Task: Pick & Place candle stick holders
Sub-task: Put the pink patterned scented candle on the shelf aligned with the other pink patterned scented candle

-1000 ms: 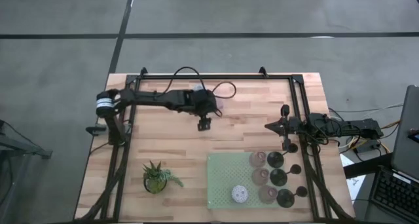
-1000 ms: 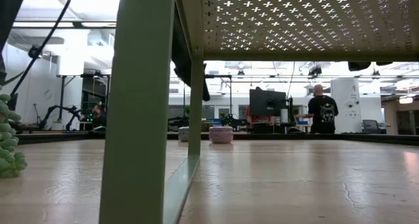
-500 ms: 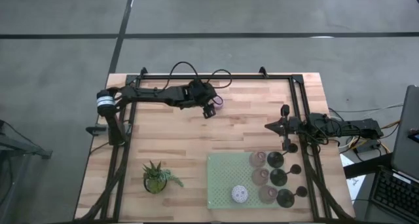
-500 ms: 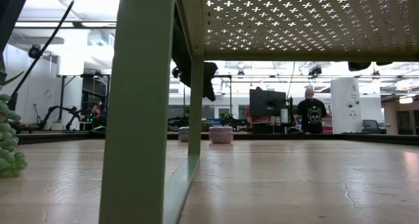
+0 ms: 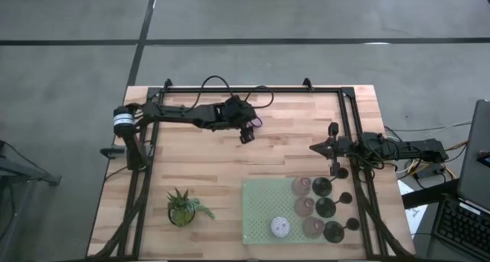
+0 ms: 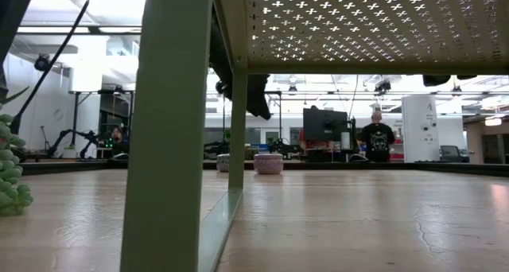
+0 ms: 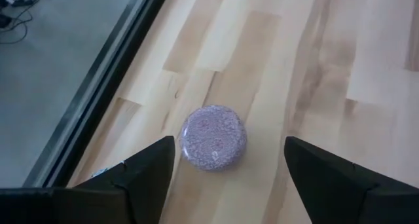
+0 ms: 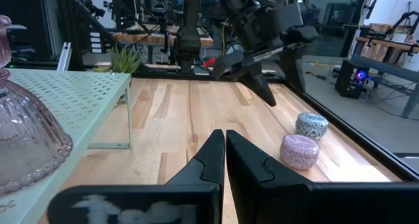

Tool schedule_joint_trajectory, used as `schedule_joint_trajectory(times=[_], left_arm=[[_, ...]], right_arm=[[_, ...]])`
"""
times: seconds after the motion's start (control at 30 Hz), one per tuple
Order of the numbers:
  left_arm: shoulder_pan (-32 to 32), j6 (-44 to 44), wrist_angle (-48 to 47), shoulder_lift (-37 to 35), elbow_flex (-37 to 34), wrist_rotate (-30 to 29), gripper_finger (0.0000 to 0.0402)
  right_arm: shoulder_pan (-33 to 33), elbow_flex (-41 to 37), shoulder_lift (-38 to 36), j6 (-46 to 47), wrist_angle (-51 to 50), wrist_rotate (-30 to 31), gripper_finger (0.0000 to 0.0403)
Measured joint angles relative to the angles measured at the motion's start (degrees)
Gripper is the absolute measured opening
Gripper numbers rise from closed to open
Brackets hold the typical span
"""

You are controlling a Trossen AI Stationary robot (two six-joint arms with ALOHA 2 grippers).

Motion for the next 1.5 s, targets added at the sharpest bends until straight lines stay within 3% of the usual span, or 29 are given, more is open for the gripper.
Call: schedule_joint_trajectory(times=[0.27, 0.37, 0.5, 0.63, 0.97, 1.2, 1.5], left_arm=[[0.28, -0.65, -0.81, 0.62, -0.04, 0.41, 0.0357], [0.28, -0.84, -0.58, 0.62, -0.4, 4.95, 0.0369], [0.14, -0.39, -0.6, 0.61, -2.14, 9.96, 0.037], [0.09, 1.84, -0.19, 0.6, -4.82, 10.91, 0.0367], [3.82, 2.86, 13.12, 0.68, -9.37, 20.14, 0.0367], [5.65, 3.74, 19.19, 1.67, -10.01, 19.67, 0.0367], [7.9, 2.36, 20.21, 4.81, -10.17, 19.53, 0.0364]], right_arm=[[0.01, 0.0, 0.0, -0.03, 0.0, 0.01, 0.0008], [0.02, 0.02, 0.0, -0.1, 0.0, 0.0, 0.0008], [0.02, 0.02, 0.0, -0.09, 0.0, 0.0, 0.0008], [0.02, 0.02, 0.0, -0.06, 0.0, 0.01, 0.0008], [0.02, 0.02, 0.0, -0.1, 0.0, 0.0, 0.0008], [0.0, 0.02, 0.0, 0.03, 0.0, 0.0, 0.0008], [0.0, 0.01, 0.01, 0.02, 0.0, 0.03, 0.0008]])
